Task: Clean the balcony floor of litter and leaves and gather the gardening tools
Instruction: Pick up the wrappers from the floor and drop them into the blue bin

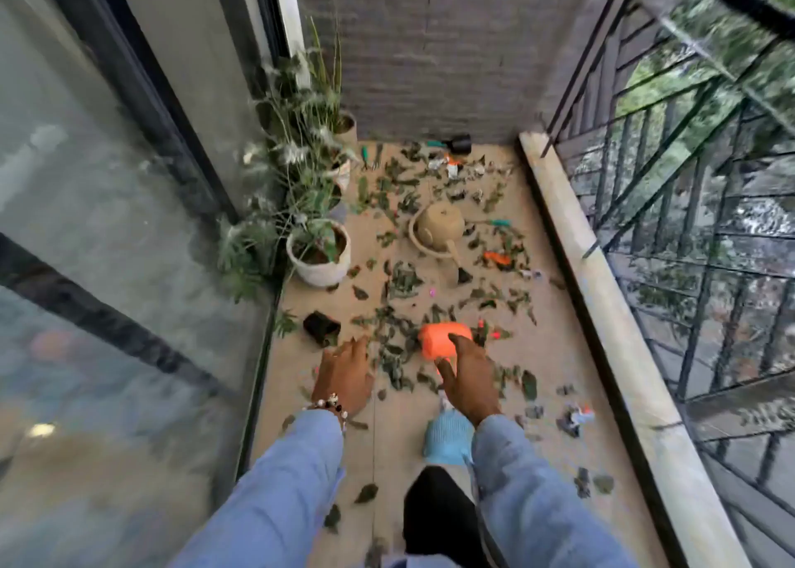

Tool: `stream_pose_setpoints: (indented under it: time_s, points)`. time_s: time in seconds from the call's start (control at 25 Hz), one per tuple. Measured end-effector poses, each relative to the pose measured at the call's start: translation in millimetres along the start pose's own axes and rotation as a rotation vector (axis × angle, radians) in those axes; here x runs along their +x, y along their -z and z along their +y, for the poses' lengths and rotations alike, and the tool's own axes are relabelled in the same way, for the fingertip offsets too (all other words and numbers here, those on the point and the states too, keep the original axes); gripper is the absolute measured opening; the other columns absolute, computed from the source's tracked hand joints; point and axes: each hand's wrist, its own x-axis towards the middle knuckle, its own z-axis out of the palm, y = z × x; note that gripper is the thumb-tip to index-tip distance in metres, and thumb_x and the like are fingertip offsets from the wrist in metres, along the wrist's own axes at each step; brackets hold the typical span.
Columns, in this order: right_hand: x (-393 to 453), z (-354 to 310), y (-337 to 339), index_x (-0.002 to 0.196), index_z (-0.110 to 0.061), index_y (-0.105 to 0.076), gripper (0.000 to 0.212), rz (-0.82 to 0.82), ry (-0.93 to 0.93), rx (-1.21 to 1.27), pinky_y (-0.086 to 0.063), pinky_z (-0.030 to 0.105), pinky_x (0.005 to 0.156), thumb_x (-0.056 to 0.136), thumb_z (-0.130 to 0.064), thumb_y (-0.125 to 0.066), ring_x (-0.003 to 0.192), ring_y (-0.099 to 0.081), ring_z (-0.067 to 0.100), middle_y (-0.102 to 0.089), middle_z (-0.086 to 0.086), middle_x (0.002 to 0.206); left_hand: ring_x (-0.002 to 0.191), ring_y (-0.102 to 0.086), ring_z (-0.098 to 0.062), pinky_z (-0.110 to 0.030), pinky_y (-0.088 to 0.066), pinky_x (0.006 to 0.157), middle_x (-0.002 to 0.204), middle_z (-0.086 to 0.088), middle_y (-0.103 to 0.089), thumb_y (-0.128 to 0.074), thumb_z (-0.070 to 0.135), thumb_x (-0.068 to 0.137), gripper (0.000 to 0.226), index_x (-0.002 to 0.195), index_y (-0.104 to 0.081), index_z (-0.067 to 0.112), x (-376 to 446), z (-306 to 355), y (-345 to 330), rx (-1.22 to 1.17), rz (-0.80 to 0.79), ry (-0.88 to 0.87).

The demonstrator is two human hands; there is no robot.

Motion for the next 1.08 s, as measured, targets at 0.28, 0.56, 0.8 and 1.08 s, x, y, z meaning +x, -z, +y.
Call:
stream_pose_setpoints:
  time_s: [0.28,0.56,0.8,1.08]
  points:
    - [39,-2,-43,0.138,-0.007,-0.04,0.05,-0.354,-0.06,-0.12,-0.036,0.039,0.099,0.096,-0.03,-0.05,0.125,-0.042,0.034,-0.047,0.016,0.137,0.139,-0.031,-0.024,-0.044,-0.017,0.117,0.149,-0.006,-0.036,-0.05,0.02,0.091,0.066,0.15,-0.021,0.014,49,-27,-25,0.133,-0.239,0.047]
    - [188,-6,-32,0.142,-0.005,-0.032,0.051,-0.525,-0.031,-0.231,-0.038,0.04,0.1,0.098,-0.029,-0.043,0.132,-0.035,0.033,-0.035,0.015,0.147,0.145,-0.019,-0.027,-0.048,-0.013,0.118,0.157,-0.006,-0.022,-0.051,0.023,0.094,0.068,0.152,-0.016,0.014,193,-44,14,0.134,-0.332,0.094]
    - [315,-15,-16,0.14,-0.007,-0.035,0.047,-0.553,-0.077,-0.29,-0.038,0.038,0.1,0.099,-0.028,-0.042,0.128,-0.041,0.034,-0.043,0.018,0.139,0.143,-0.023,-0.026,-0.05,-0.014,0.118,0.154,-0.004,-0.029,-0.044,0.02,0.095,0.061,0.151,-0.02,0.02,315,-29,57,0.133,-0.337,0.029]
    - [460,-8,-26,0.138,-0.01,-0.037,0.049,-0.539,-0.252,-0.23,-0.037,0.044,0.101,0.098,-0.037,-0.044,0.133,-0.034,0.033,-0.044,0.015,0.139,0.127,-0.046,-0.031,-0.049,-0.031,0.11,0.136,-0.007,-0.05,-0.047,0.023,0.091,0.045,0.136,-0.043,0.019,481,-49,96,0.18,-0.39,-0.07]
